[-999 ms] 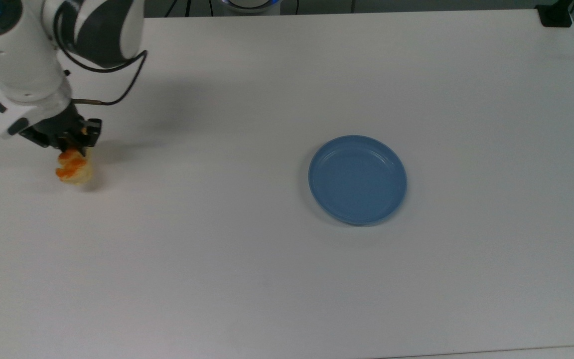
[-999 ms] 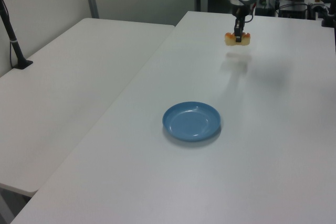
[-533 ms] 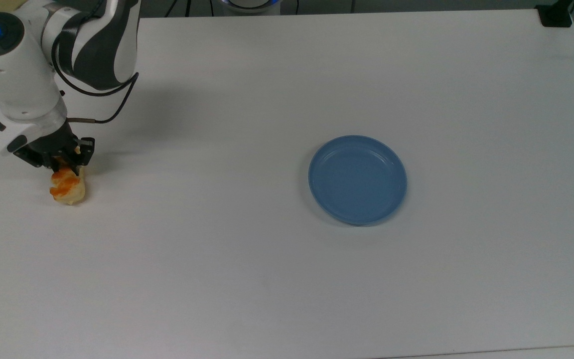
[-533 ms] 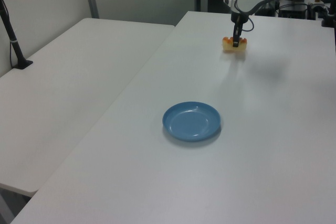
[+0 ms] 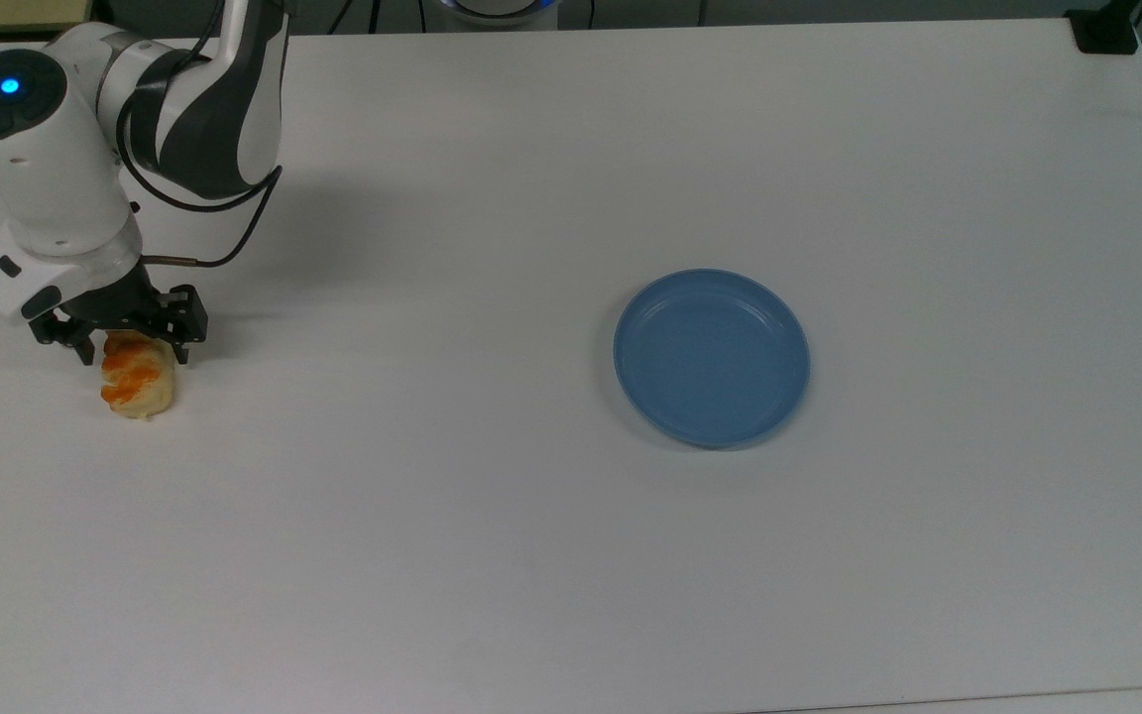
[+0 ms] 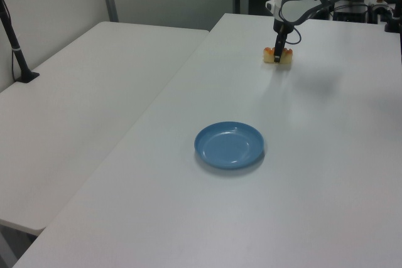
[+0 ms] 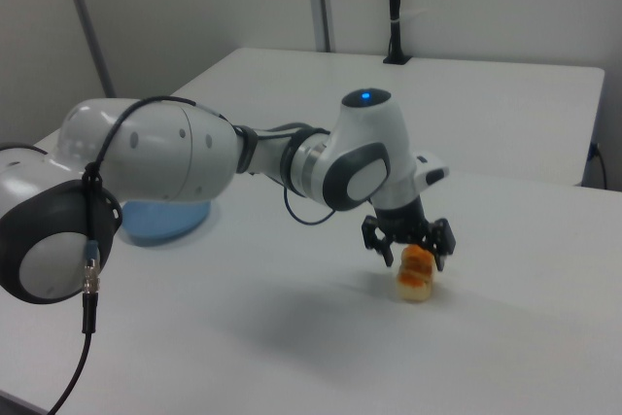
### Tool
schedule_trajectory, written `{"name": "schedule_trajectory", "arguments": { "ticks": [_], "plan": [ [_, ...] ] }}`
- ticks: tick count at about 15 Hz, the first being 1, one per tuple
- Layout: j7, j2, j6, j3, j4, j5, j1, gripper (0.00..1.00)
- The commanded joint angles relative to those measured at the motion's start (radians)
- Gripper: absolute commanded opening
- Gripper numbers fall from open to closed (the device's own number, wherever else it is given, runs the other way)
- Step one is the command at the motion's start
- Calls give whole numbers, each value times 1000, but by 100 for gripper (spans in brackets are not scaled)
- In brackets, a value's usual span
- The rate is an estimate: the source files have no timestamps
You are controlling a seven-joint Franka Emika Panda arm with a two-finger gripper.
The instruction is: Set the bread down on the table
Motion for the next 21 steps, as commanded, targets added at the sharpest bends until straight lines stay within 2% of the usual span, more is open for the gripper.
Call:
{"name": "schedule_trajectory", "arguments": {
  "ticks": [1,3,9,14,17,21],
  "plan": [
    [59,-114,-72,9,-28,-2,55,100],
    [123,-163,-141,9,-28,-5,125,100],
    [479,-339,-377,7,-25,-7,329,100],
    [574,-494,-656,-10,-27,-4,487,100],
    [577,-545,-704,-40,-31,9,533,100],
    [577,-559,-712,-39,-31,27,526,100]
  ]
}}
